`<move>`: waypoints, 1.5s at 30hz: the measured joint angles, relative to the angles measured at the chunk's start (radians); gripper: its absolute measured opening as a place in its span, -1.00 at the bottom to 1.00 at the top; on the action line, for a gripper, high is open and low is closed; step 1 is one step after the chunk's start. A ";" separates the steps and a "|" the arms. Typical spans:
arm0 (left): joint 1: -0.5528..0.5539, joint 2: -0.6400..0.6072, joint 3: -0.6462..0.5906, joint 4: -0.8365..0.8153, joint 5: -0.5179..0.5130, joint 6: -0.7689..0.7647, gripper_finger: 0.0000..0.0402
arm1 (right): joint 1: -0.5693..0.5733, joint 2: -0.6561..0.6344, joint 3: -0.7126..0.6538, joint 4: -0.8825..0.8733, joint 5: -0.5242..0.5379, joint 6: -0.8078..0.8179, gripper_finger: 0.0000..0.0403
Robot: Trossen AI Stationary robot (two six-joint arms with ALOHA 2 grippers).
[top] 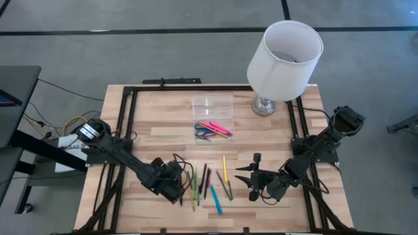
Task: Pick & place school supplies into a supply box
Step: Put the left black pen into the supply box
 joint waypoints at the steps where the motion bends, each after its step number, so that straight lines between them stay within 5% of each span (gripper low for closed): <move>1: 0.001 0.000 -0.004 0.009 0.000 -0.005 0.03 | 0.000 0.000 0.000 0.000 0.000 0.000 -0.39; 15: 0.006 0.053 -0.004 0.148 -0.002 0.034 0.03 | 0.000 0.000 0.000 -0.006 -0.030 0.008 -0.39; 45: 0.026 0.155 0.047 0.143 0.284 0.074 0.03 | -0.002 0.000 0.000 -0.014 -0.049 0.010 -0.39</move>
